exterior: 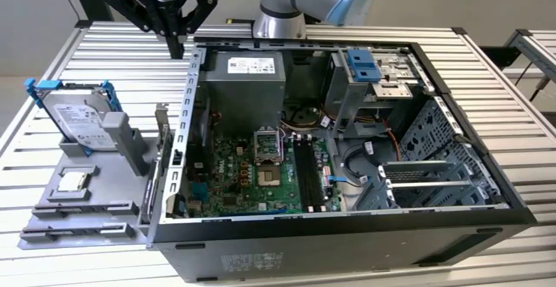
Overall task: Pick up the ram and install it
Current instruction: 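Reach for the ram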
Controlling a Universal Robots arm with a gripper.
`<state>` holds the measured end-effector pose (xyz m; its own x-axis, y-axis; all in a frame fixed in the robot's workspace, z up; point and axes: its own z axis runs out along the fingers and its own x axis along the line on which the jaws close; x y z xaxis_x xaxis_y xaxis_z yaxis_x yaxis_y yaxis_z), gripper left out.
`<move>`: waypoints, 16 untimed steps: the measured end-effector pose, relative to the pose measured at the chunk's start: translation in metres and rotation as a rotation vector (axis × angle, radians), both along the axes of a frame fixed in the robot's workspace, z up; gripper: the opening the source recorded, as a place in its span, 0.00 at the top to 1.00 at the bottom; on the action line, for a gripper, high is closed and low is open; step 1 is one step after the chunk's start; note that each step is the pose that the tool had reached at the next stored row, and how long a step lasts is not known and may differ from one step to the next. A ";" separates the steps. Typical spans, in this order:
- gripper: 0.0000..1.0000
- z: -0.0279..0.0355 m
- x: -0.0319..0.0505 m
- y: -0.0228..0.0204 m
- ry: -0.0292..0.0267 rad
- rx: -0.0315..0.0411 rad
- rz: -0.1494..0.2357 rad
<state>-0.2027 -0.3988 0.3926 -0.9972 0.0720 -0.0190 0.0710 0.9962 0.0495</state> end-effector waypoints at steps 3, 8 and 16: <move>1.00 0.0000 -0.0083 0.0000 0.0000 0.0000 0.000; 1.00 0.0000 -0.0232 0.0000 0.0000 0.0000 0.000; 1.00 0.0000 -0.0465 0.0000 0.0000 0.0000 0.000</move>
<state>-0.2492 -0.3988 0.3926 -0.9972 0.0720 -0.0190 0.0710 0.9962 0.0495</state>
